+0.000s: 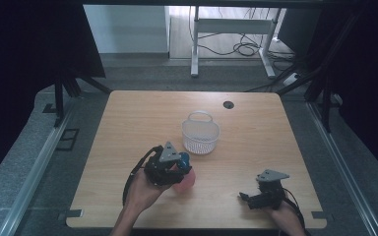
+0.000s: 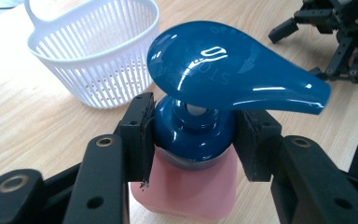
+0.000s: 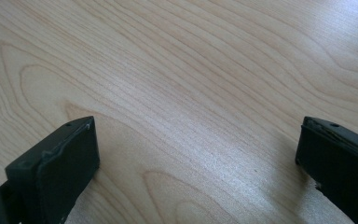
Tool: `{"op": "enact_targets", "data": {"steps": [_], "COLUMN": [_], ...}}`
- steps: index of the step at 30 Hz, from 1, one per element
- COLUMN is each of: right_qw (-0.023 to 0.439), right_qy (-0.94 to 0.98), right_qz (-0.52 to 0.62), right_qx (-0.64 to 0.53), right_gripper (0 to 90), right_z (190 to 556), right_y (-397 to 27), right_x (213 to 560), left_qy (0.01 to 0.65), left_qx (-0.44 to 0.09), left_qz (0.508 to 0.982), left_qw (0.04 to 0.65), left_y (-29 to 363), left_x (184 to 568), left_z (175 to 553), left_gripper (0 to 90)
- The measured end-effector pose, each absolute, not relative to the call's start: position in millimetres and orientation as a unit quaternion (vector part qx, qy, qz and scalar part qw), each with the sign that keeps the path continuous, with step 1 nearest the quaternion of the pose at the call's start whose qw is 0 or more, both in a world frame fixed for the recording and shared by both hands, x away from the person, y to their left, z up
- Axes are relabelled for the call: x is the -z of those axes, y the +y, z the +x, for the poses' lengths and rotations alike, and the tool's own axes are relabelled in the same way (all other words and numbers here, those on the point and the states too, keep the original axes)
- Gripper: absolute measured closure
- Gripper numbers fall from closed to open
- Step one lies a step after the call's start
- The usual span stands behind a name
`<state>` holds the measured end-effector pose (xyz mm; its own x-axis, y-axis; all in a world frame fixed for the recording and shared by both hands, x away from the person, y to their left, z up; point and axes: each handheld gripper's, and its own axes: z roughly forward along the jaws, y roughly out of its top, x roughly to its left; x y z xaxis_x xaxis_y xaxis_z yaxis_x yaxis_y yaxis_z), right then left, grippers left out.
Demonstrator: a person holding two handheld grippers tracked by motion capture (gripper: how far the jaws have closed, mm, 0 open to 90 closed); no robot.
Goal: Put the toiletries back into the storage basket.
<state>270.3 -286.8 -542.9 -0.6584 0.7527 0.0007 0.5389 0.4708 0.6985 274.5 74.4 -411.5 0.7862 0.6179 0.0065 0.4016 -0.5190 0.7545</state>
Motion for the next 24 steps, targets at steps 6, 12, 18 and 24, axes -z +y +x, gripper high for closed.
{"op": "enact_targets", "data": {"steps": [6,12,18,24], "right_qw": [0.156,0.156,0.156,0.155], "right_qy": [0.844,0.844,0.844,0.844], "right_qz": [0.381,0.381,0.382,0.382], "right_qx": [-0.343,-0.343,-0.343,-0.342], "right_gripper": [0.0,0.0,0.0,0.0], "right_z": [270.5,270.5,270.5,270.5], "right_y": [-287.0,-287.1,-287.0,-287.1], "right_x": [542.8,542.8,542.8,542.6], "left_qy": [0.301,0.304,0.305,0.305], "left_qx": [-0.134,-0.131,-0.134,-0.136], "left_qz": [0.86,0.859,0.859,0.858], "left_qw": [0.389,0.389,0.39,0.391], "left_y": [73.4,73.1,71.0,67.5], "left_x": [405.1,399.2,391.7,383.5], "left_z": [282.8,290.0,295.9,301.4], "left_gripper": [52.6,52.6,52.6,52.6]}}
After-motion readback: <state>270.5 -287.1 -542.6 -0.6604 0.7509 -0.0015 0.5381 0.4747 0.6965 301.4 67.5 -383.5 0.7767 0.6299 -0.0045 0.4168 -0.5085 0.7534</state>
